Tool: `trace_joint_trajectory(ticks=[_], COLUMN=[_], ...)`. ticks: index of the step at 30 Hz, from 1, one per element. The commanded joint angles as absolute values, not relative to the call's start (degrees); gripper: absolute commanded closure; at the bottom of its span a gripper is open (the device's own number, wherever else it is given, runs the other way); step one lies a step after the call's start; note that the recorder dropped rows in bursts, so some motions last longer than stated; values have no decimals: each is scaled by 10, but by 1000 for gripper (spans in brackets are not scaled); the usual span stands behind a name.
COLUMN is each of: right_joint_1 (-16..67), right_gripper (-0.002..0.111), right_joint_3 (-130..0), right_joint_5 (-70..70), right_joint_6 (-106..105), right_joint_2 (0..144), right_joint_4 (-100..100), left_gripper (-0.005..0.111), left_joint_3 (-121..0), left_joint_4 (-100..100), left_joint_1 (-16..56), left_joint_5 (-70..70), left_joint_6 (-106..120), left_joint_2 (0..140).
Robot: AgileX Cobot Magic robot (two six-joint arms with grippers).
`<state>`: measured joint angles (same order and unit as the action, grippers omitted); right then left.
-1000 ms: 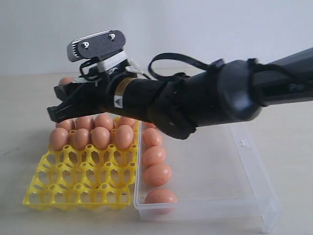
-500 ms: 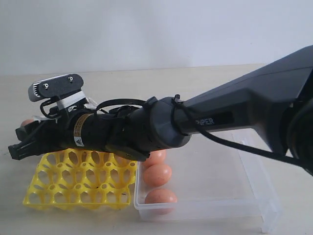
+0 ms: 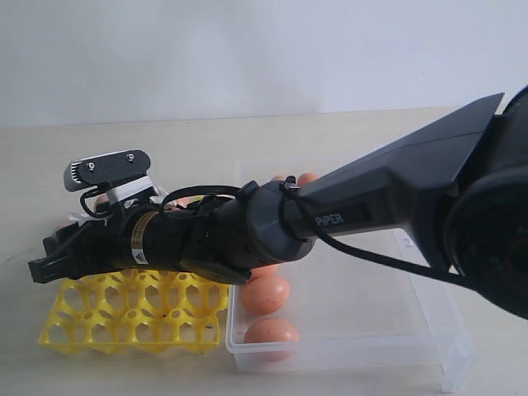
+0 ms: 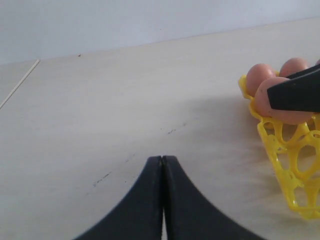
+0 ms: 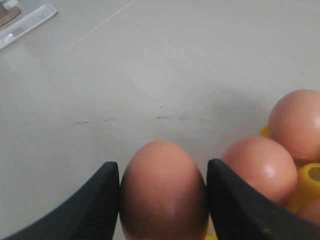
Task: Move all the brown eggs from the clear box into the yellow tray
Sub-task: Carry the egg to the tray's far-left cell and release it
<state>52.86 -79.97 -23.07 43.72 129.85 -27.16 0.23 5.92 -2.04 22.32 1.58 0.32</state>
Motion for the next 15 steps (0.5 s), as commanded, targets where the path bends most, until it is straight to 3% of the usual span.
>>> trace_joint_trajectory(ticks=[1, 4, 6, 7, 11, 15], right_joint_1=[530, 529, 529, 529, 529, 523], right_gripper=[84, 52, 35, 34, 40, 72], right_joint_3=[-804, -804, -804, -804, -804, -804], right_joint_5=[-229, -228, -220, -214, -174, 11], right_joint_6=[440, 440, 440, 440, 423, 292], right_joint_2=[1298, 1298, 1298, 1298, 1277, 1172], right_joint_4=[-273, -268, -254, -254, -254, -235], left_gripper=[107, 107, 107, 107, 107, 107], left_joint_3=[0, 0, 0, 0, 0, 0], left_joint_4=[58, 58, 58, 58, 58, 58], left_joint_1=[-17, -17, -17, -17, -17, -17], left_joint_5=[218, 218, 218, 218, 218, 218], left_joint_6=[13, 13, 13, 13, 13, 13], left_joint_2=[0, 0, 0, 0, 0, 0])
